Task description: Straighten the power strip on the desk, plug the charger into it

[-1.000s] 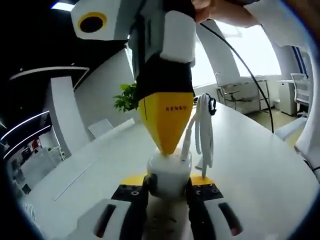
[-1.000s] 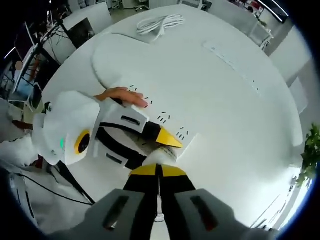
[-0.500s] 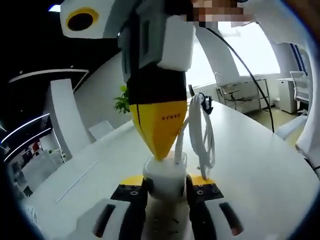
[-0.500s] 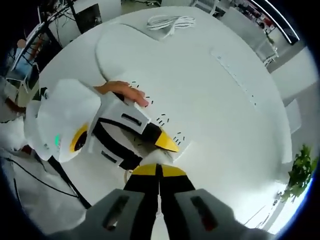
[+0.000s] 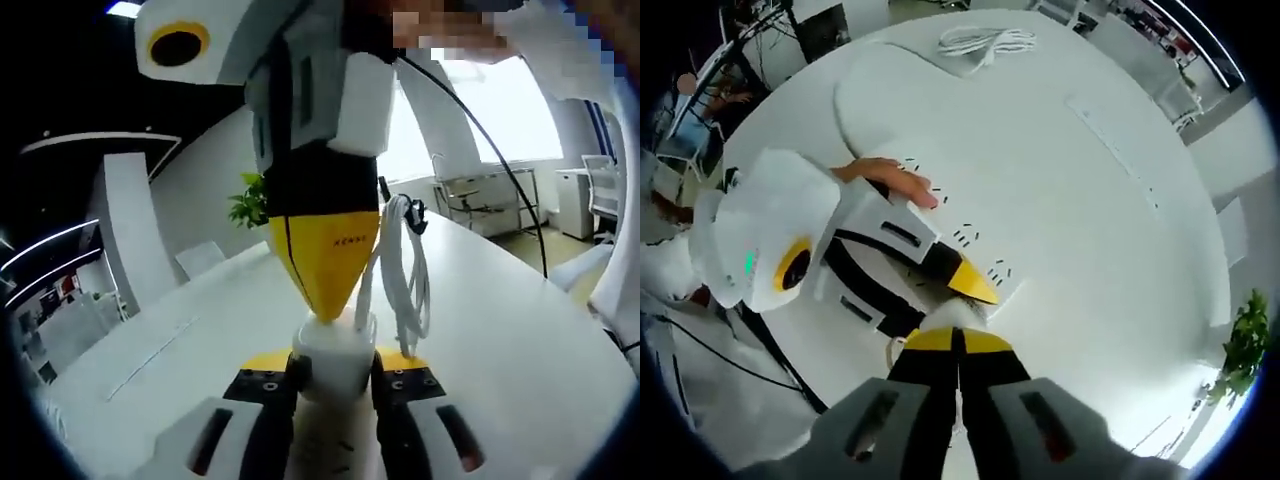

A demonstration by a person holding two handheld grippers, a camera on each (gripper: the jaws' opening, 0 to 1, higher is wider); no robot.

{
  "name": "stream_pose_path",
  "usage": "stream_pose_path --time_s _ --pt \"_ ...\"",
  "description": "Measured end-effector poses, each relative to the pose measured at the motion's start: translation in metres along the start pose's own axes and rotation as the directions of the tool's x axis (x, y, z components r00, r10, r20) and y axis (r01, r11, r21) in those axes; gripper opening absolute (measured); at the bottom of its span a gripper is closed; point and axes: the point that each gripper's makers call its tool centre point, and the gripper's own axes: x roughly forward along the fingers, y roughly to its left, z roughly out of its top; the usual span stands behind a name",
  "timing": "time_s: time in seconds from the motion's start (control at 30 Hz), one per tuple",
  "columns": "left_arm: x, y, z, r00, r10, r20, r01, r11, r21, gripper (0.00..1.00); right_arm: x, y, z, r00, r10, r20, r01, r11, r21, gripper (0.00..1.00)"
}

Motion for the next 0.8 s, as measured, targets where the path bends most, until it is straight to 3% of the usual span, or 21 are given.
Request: stream_pose_path --time_s 0.13,0.17,0.23,0.57,0.8 --pt "0.000 -0.001 0.001 1.000 -0.003 0.002 0.002 1.000 0.013 0.32 0.003 -0.002 0.002 1.000 -0.019 -0.009 0.019 1.000 -0.020 0.00" --pt "0.000 0.001 -0.002 1.000 0.009 -0.012 -0.009 1.000 0.011 0.33 0.009 -0.002 0.014 0.999 -0.019 0.051 0.022 0.998 -0.061 0.00" --pt "-0.001 0.002 0.000 1.000 0.009 -0.005 -0.009 1.000 0.012 0.33 0.007 -0.003 0.009 0.999 -0.041 -0.003 0.041 0.998 -0.041 0.00" --pt "0.001 0.004 0.001 1.000 0.011 -0.002 -0.011 1.000 0.011 0.32 0.006 -0.004 0.006 0.996 -0.070 -0.056 0.065 0.994 -0.087 0.00" --pt "0.002 0.004 0.001 1.000 0.012 0.001 -0.012 1.000 0.013 0.32 0.004 -0.006 0.005 0.998 -0.039 -0.042 0.036 0.997 -0.067 0.01"
